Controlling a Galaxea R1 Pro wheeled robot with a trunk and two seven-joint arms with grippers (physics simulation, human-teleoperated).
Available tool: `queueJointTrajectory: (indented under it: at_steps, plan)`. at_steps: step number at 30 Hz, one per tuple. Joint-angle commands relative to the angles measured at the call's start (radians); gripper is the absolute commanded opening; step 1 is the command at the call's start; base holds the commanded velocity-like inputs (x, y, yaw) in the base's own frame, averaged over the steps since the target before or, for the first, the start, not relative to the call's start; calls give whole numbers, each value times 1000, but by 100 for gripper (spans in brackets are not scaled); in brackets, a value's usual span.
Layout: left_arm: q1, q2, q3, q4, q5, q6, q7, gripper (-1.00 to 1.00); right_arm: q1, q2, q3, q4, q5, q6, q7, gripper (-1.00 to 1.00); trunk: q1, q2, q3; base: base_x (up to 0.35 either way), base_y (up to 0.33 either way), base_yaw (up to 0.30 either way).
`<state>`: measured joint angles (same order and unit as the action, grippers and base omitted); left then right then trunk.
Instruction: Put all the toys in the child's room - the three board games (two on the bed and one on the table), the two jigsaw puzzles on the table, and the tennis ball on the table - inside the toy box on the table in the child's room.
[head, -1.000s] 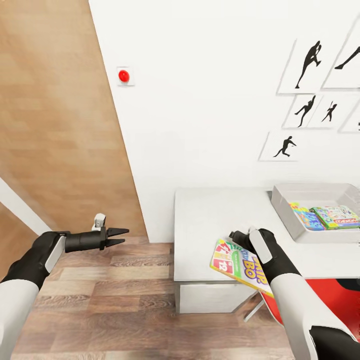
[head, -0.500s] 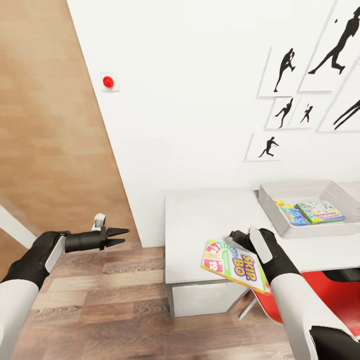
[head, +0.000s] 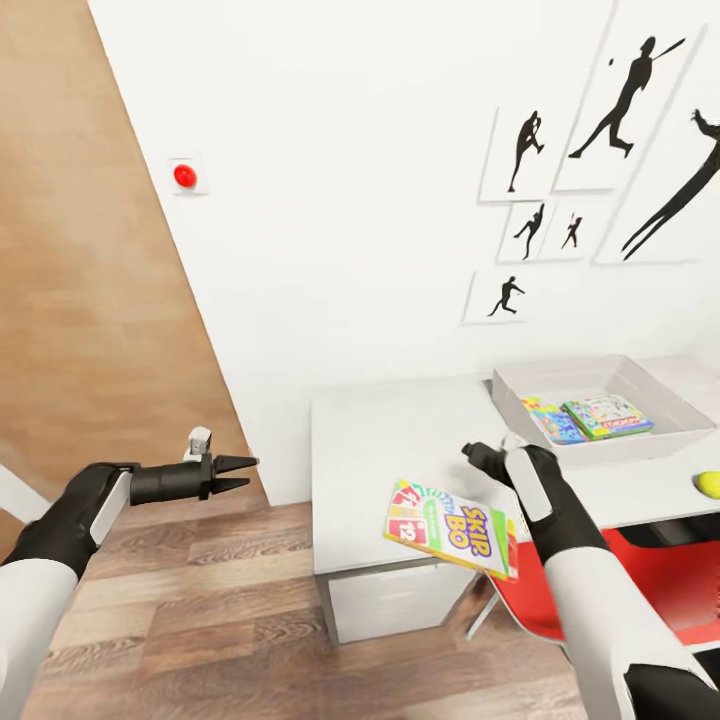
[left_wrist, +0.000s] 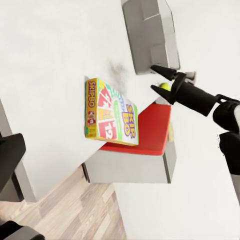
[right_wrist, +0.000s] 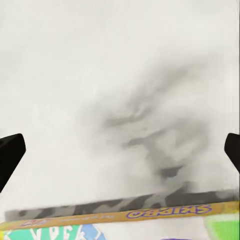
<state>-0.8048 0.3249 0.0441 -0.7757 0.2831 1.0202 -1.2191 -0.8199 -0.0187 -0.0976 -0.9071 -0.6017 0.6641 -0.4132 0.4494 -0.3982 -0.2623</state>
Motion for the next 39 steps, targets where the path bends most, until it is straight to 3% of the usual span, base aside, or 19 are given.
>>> queueJointTrajectory:
  at_steps: [1,6,10,17,22,26,28,31,39]
  plan:
    - [-1,0,0,0,1,6,-2,100,3,0,1,-30,-11,5,-9,100,1,-2,-1,0,0,-152]
    - [-1,0,0,0,1,6,-3,100,29,7,4,-222,-19,30,-12,100,1,-2,6,0,0,-152]
    - [-1,0,-1,0,1,6,-3,100,37,13,4,-349,-22,97,-12,100,1,-2,12,0,0,-152]
    - [-1,0,-1,0,1,6,-3,100,50,18,4,-506,-37,204,-7,100,1,-2,21,0,0,-152]
    - [-1,0,-1,0,1,6,-3,100,86,18,4,-568,-76,257,13,100,1,-2,28,0,0,-152]
    - [-1,0,-1,0,1,6,-3,100,127,16,3,-609,-134,285,55,100,1,-2,34,0,0,-152]
    - [-1,0,0,0,1,6,-3,100,189,9,1,-640,-202,296,136,100,1,-2,36,0,0,-152]
    - [-1,0,0,0,1,6,-3,100,247,6,-3,-653,-246,295,227,100,1,-2,41,0,0,-152]
    - [-1,0,0,0,1,6,-3,100,392,1,-49,-665,-285,270,540,100,1,-2,52,0,0,-152]
